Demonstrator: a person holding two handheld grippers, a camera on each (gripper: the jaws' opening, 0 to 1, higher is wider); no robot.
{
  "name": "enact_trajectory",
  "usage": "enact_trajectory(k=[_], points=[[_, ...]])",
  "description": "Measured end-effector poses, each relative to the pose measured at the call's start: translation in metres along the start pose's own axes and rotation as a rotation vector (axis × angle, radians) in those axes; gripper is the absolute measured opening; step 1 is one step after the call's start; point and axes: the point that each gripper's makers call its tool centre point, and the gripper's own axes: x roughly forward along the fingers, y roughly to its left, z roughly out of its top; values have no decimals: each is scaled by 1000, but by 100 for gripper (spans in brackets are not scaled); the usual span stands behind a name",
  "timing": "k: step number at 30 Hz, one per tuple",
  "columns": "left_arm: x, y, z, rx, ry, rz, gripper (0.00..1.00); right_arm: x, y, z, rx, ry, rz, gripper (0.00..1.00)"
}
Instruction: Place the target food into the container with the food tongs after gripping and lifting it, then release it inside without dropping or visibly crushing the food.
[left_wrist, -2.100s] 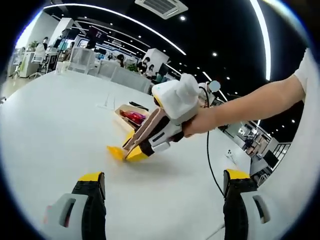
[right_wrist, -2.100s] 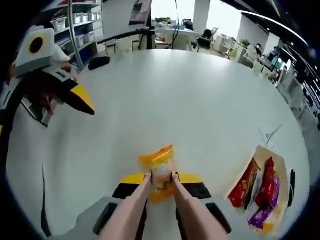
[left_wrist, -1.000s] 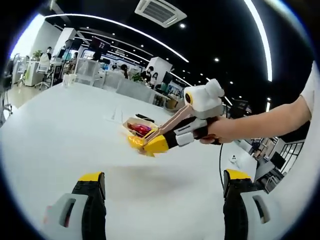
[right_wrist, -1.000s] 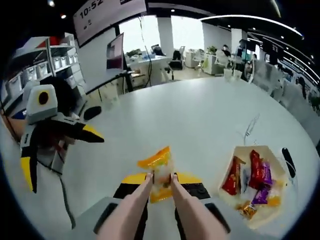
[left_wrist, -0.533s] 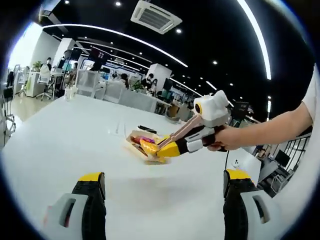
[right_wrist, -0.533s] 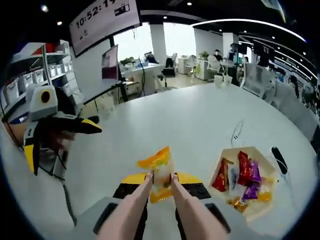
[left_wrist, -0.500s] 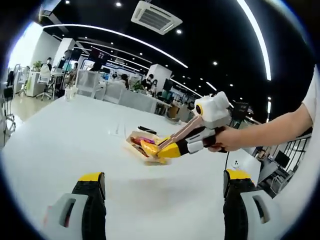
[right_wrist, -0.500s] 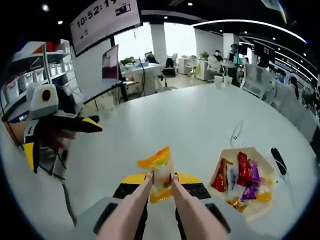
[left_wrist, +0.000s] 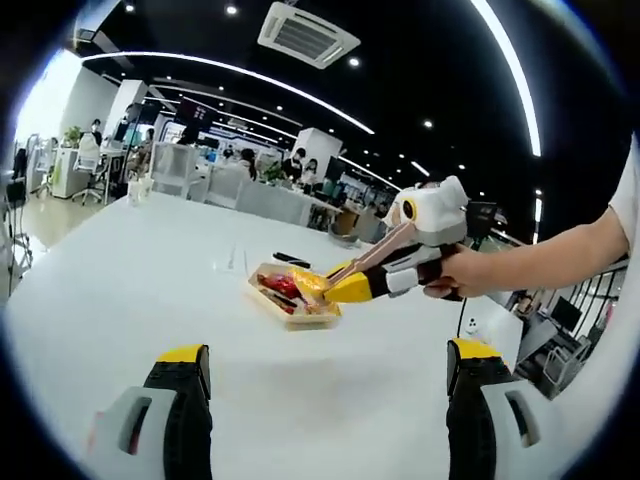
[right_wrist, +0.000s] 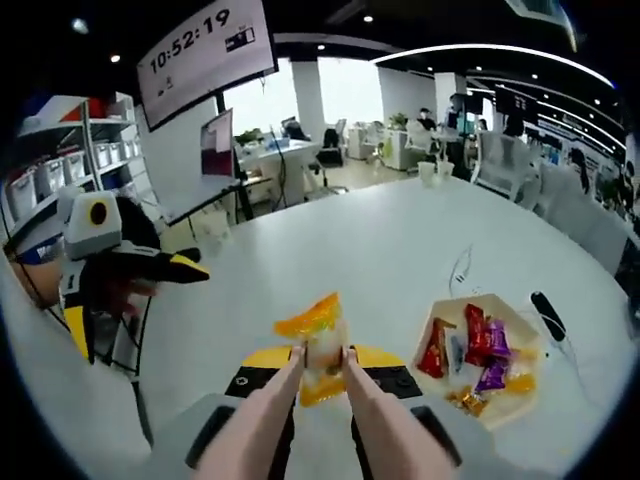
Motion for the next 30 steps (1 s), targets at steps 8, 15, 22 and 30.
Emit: enact_trajectory(k=[8, 15, 22, 30], points=[[4, -4, 2, 9, -7, -11, 99, -9, -10, 3, -8, -1, -28, 20], [3, -7, 3, 8, -17, -6, 99, -23, -16, 11, -3, -22, -56, 20], [3, -13, 3, 18, -26, -1, 99, -37, -29, 17, 15, -51, -88, 20], [14, -22, 5, 3, -33, -16, 99, -63, -50, 22, -3, -58, -136, 20]])
